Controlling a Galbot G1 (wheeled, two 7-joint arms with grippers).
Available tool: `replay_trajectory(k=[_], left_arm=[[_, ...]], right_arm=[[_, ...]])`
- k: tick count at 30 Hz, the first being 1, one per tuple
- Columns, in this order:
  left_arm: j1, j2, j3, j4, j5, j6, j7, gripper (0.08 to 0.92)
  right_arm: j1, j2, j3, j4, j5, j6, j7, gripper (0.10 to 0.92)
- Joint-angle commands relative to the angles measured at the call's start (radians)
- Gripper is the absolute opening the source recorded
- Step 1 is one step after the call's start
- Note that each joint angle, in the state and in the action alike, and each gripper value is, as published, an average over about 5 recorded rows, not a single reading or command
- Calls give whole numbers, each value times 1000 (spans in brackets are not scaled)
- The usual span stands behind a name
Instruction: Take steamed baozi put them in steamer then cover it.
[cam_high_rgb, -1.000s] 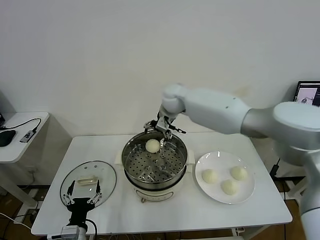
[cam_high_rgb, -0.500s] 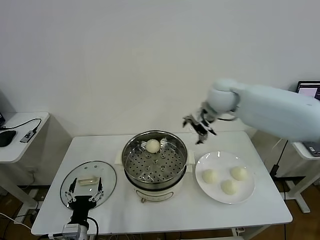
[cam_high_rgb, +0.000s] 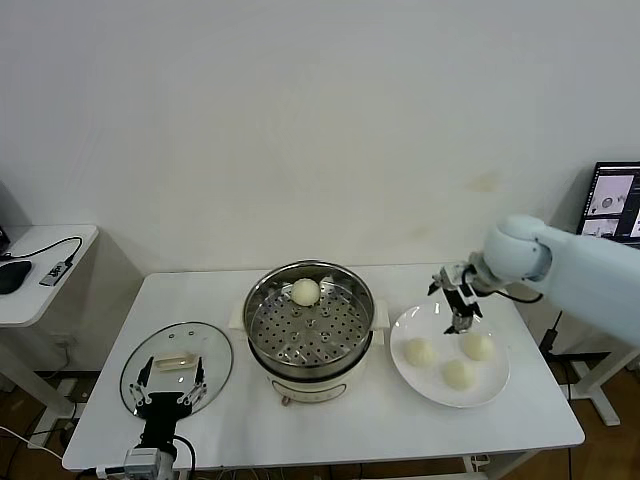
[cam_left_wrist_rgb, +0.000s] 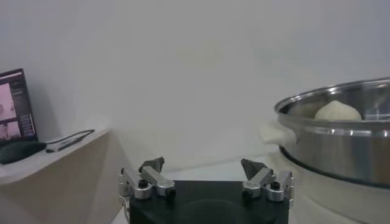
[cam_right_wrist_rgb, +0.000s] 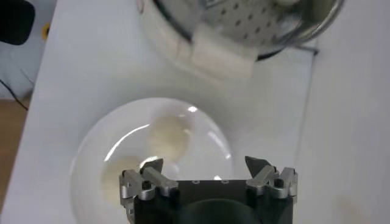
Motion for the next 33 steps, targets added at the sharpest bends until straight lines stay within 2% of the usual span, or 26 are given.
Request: replay_trajectory(k=[1, 8, 33], left_arm=[[-6, 2, -2, 12, 0, 5, 1, 823], [-6, 8, -8, 23, -3, 4, 3, 823], [-14, 5, -12, 44, -6, -3, 5, 823]], right_arm=[[-228, 43, 114, -125, -108, 7, -5, 823], [-299, 133, 170, -207, -127, 31, -9, 823], [-383, 245, 217, -334, -162, 33, 15, 822]])
